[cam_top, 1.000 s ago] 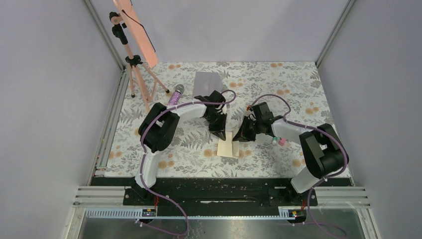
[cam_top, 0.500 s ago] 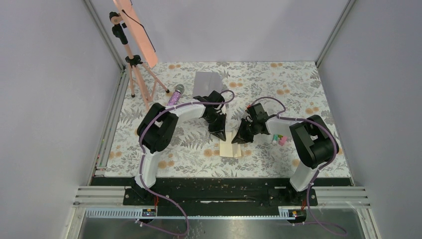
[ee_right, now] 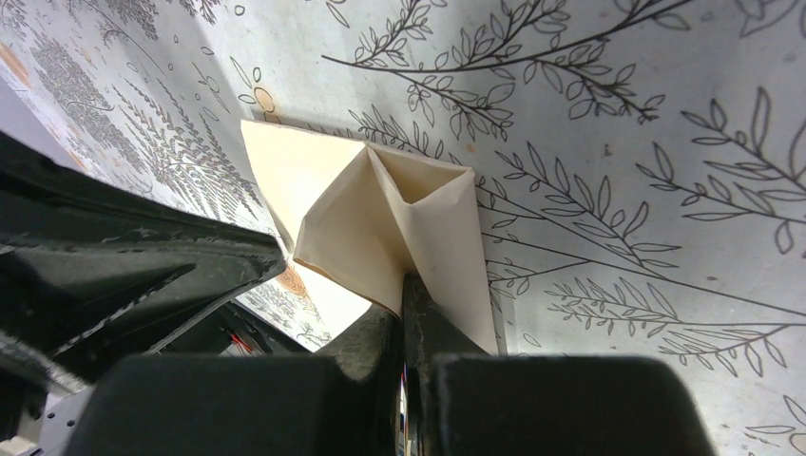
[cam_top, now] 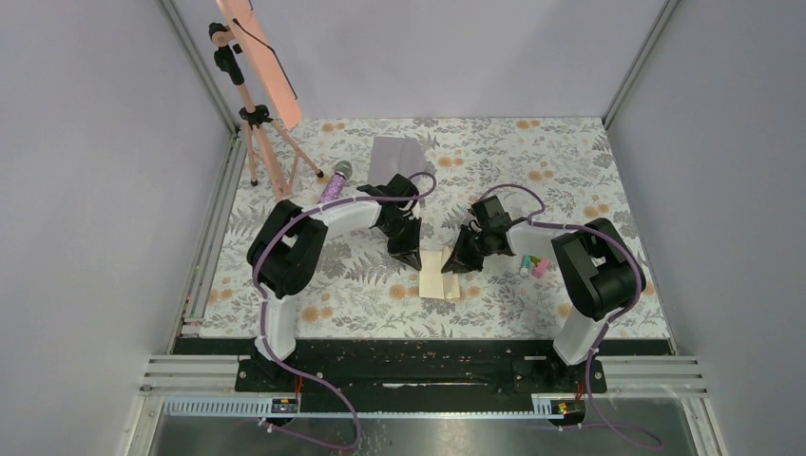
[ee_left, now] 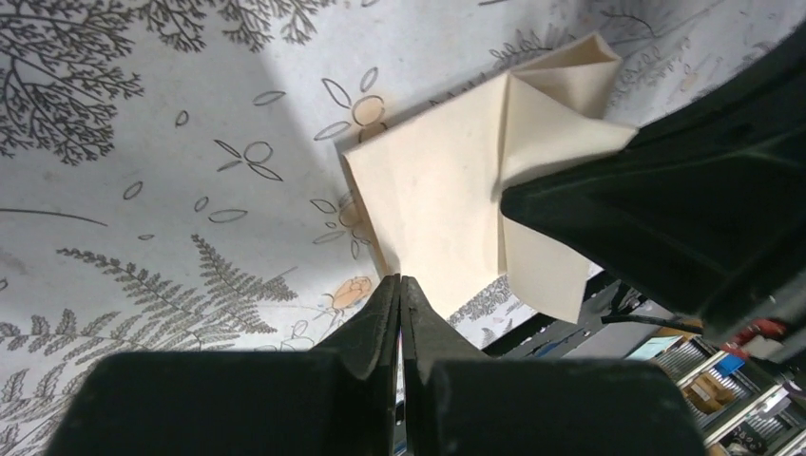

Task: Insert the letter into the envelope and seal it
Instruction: Fold the letter.

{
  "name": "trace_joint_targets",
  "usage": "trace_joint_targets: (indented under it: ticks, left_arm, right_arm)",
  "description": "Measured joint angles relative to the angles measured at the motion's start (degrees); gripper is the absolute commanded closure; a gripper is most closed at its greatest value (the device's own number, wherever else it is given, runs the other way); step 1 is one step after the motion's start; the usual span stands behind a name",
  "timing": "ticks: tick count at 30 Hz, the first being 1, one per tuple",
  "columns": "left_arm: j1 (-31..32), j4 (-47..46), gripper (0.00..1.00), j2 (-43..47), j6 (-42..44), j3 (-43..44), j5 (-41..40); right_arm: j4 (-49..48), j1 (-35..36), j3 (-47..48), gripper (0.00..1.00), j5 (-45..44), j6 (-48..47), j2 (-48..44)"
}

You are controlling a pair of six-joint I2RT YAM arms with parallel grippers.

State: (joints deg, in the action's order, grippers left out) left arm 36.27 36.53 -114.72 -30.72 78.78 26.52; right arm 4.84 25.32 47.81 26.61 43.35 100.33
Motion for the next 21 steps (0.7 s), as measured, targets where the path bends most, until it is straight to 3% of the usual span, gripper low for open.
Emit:
trace_joint_targets:
  ticks: [21]
  left_arm:
    - [-0.2,0.9,1.0,-4.7,-1.3,2.4,0.5]
  right_arm:
    - [-0.4,0.2,0.3,1.0,0.0,1.1,0.0]
